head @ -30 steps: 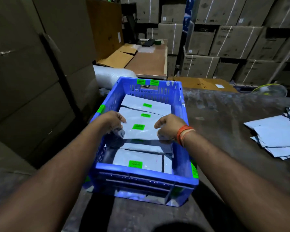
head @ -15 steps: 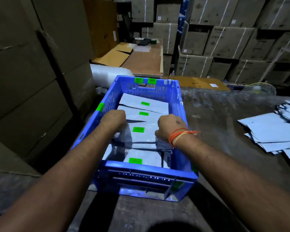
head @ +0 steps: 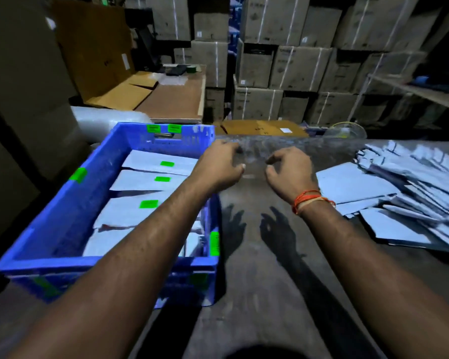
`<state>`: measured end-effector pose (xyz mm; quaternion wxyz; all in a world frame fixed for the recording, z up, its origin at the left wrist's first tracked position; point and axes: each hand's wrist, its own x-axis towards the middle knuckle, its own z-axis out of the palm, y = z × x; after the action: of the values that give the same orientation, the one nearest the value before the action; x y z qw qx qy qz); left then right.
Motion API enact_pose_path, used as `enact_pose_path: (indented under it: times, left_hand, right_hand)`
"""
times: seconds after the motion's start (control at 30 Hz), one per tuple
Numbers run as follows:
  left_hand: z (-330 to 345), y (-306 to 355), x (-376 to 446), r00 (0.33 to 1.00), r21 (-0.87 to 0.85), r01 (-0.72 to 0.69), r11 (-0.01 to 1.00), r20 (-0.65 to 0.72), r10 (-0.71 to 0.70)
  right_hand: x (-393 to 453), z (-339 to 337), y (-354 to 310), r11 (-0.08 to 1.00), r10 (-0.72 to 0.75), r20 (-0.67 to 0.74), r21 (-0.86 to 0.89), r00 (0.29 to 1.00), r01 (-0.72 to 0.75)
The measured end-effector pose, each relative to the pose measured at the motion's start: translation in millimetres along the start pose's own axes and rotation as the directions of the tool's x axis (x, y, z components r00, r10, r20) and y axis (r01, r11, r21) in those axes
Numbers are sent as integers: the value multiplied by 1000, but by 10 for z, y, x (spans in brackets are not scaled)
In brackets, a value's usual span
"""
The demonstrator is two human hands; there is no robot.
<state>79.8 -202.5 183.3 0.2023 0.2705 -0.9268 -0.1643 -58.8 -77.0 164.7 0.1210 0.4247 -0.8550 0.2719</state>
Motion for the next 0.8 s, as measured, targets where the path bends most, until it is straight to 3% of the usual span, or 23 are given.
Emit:
enact_pose_path:
  times: [0.23, 0.47, 0.67, 0.8]
  left_hand:
    - [860, 1015, 313, 997, -28, 7, 1000, 81, -5]
    - [2014, 1718, 229, 941, -252, 284, 925, 260, -218]
    - [2663, 2230, 221, 903, -342, 354, 870, 368, -222]
    - [2812, 2447, 293, 909, -351, 339, 873, 363, -207]
  right_hand:
    - [-231, -244, 1281, 992, 122, 55, 30, 991, -124]
    - [-556, -259, 2600, 960, 275, 250, -13, 928, -281]
    - [-802, -252, 3276, 959, 265, 288, -174, 920, -222]
    - [-813, -261, 3483, 968, 168, 157, -211, 973, -133]
